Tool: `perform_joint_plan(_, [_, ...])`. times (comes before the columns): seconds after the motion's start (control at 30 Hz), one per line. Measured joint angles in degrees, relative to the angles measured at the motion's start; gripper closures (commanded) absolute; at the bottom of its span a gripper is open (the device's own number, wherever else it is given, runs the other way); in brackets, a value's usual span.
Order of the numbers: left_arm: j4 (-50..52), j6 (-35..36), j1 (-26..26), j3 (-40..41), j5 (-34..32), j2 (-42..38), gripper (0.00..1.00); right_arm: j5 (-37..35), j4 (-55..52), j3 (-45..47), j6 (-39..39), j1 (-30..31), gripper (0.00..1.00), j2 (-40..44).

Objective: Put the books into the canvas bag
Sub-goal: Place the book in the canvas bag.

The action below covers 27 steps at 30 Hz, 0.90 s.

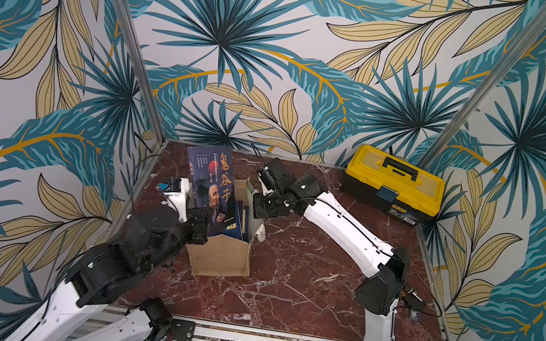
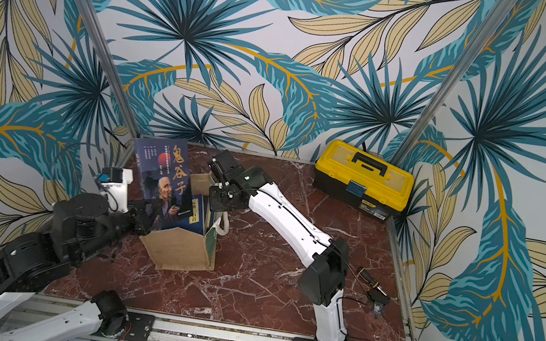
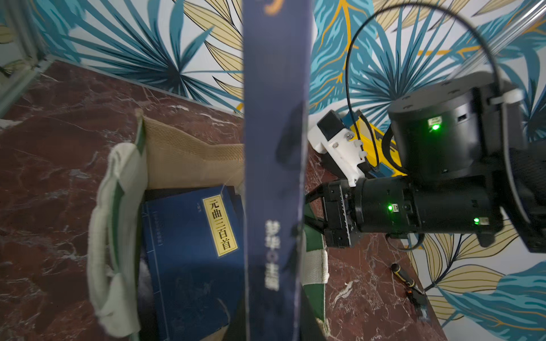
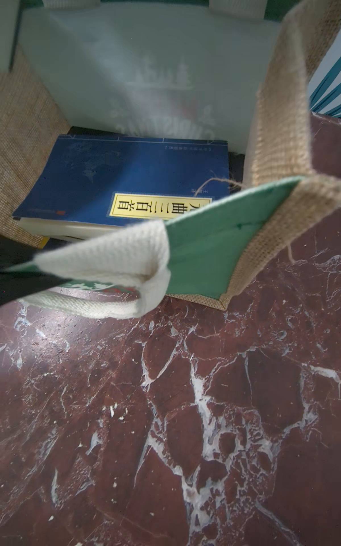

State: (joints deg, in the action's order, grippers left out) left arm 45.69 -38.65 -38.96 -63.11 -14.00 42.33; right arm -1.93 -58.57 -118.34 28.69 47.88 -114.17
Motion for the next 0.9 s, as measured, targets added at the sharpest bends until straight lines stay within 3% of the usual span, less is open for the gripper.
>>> perform_joint_plan(0.23, [-0.59,-0.17,0.09,-0.07,8.39,11.19,1.0,1.01,2.71,7.72,0.24,-1.57,1.0,5.01])
perform_joint_plan(0.7, [8.26,0.26,9.81,-0.98,19.8,10.45,1.0,9.57,7.72,11.91,1.7,-4.74,1.0,7.1])
perform_joint_plan(0.9, [9.42,0.15,11.39,-0.96,23.71,10.58,1.0,12.76,8.61,11.96,2.84,-5.27,1.0,7.08])
